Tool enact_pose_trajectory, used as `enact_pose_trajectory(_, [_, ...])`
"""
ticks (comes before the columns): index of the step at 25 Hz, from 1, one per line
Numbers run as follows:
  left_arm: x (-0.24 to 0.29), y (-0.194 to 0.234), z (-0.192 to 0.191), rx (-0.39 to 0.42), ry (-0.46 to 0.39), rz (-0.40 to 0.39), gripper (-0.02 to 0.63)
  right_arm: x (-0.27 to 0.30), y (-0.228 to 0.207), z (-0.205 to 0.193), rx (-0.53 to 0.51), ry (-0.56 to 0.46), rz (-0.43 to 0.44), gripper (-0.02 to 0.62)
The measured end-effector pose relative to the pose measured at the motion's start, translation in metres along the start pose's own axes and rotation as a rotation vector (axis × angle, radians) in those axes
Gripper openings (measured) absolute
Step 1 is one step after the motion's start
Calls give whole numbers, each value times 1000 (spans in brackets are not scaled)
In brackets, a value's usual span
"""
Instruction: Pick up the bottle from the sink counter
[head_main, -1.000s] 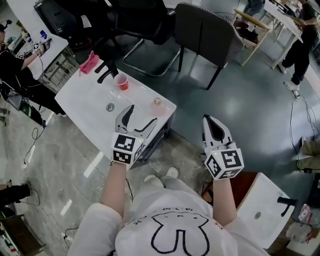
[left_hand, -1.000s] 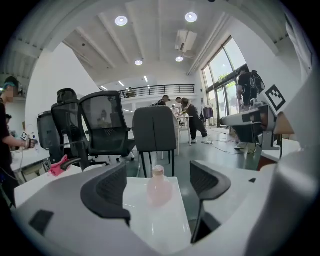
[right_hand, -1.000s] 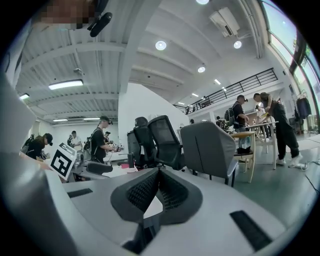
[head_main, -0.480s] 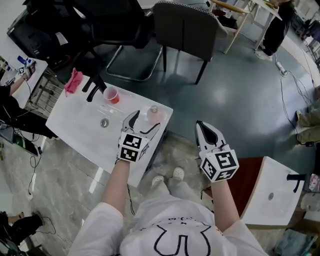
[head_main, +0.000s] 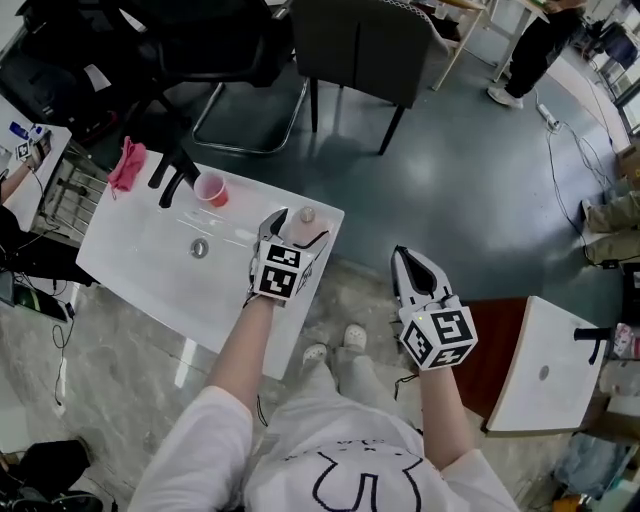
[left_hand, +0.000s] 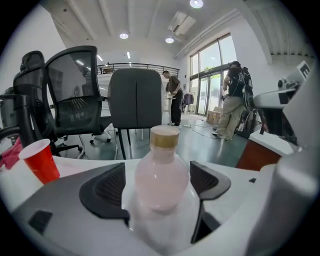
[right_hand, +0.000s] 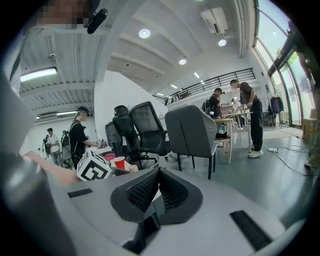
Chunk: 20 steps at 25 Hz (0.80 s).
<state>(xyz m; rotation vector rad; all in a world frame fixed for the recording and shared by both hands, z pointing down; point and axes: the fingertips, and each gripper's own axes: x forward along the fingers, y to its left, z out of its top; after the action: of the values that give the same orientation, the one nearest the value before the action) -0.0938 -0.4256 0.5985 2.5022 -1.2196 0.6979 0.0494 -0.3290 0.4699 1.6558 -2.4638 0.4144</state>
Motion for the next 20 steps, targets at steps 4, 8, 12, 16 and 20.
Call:
enact_pose_trajectory(4, [14, 0, 1, -18, 25, -11, 400, 0, -4, -1, 5, 1, -27, 23])
enact_pose_trajectory(8, [30, -4, -6, -5, 67, -15, 400, -1, -9, 1, 8, -3, -52, 23])
enact_pose_trajectory(12, [36, 0, -15, 8, 110, 36, 408, -2, -12, 1, 4, -8, -68, 23])
enact_pose_trajectory(16, [40, 2, -18, 0, 156, 65, 417, -3, -14, -2, 10, -11, -80, 23])
enact_pose_trajectory(20, [41, 2, -19, 19, 170, 56, 405, -2, -11, -4, 5, -10, -75, 23])
